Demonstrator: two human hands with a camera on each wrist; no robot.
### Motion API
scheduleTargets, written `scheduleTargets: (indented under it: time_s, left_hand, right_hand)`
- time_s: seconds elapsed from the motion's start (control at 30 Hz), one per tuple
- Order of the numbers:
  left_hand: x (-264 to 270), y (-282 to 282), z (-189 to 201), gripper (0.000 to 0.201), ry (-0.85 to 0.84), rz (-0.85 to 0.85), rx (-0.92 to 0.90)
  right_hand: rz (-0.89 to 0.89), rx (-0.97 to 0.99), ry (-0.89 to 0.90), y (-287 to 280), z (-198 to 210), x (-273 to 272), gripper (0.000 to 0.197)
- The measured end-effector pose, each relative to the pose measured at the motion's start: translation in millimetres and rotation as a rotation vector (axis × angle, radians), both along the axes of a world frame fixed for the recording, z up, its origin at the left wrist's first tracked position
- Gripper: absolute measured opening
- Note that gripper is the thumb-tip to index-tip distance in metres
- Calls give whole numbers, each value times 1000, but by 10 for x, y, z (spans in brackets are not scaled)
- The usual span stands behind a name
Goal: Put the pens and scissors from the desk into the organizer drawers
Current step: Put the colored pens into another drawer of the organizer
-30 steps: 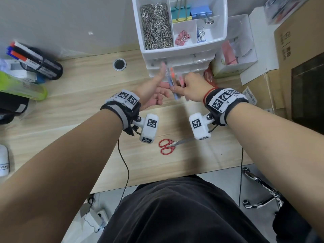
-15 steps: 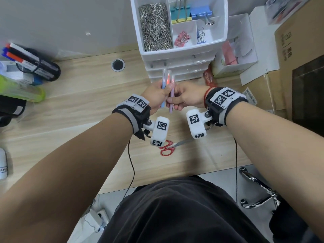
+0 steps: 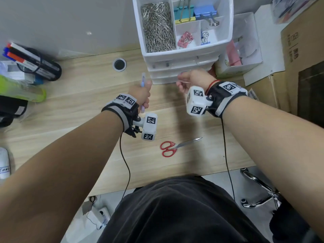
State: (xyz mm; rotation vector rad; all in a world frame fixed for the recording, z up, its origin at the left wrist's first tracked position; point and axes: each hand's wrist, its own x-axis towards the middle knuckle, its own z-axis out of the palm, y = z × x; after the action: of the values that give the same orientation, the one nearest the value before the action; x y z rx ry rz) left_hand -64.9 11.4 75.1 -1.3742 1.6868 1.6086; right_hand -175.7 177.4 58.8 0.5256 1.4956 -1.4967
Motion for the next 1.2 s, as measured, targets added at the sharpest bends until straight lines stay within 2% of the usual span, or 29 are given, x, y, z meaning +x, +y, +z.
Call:
scheduleTargets:
  time_s: [0.07, 0.13, 0.3, 0.4, 0.47, 0.53, 0.6, 0.67, 0.8, 0.83, 0.97, 1.07, 1.13, 1.2]
  left_hand:
    - [-12, -31, 28, 26, 12, 1, -17]
    - [-37, -35, 66, 28, 16, 22, -22]
    - [-34, -19, 122, 34, 35, 92, -31]
    - [-21, -18, 159, 36, 25, 127, 2]
    - [-15, -23, 182, 33, 13, 137, 37]
    - [-11, -24, 196, 32, 11, 137, 34]
    - [-9, -19, 213, 30, 8, 146, 32]
    - [-2, 0, 241, 28, 8, 152, 36]
    - [30, 57, 281, 31, -3, 108, 62]
    - [43, 76, 294, 32, -15, 81, 77]
    - [62, 155, 387, 37, -80, -74, 155]
    - [57, 272, 453, 34, -53, -145, 195]
    - [21, 356, 463, 29, 2, -131, 203]
    - [-38, 415, 461, 19, 58, -58, 200]
  right_hand:
    - [-157, -69, -94, -29, 2, -5, 3]
    - [-204, -79, -131, -40, -52, 17, 1]
    - [35, 37, -159, 91, -96, 183, 13]
    - [230, 135, -167, 164, 31, 306, 13]
    - [440, 224, -82, 165, 193, 328, 11]
    - [571, 283, 109, 122, 349, 280, 10]
    - [576, 314, 332, 49, 463, 211, 8]
    - [586, 352, 463, -13, 493, 165, 6]
    - [889, 560, 528, -12, 469, 185, 31]
    - [914, 609, 549, 2, 464, 197, 34]
    - [930, 648, 513, 44, 419, 249, 31]
    - [1009, 647, 498, 74, 439, 272, 32]
    - [1034, 618, 491, 93, 462, 273, 35]
    - [914, 510, 467, 105, 466, 263, 43]
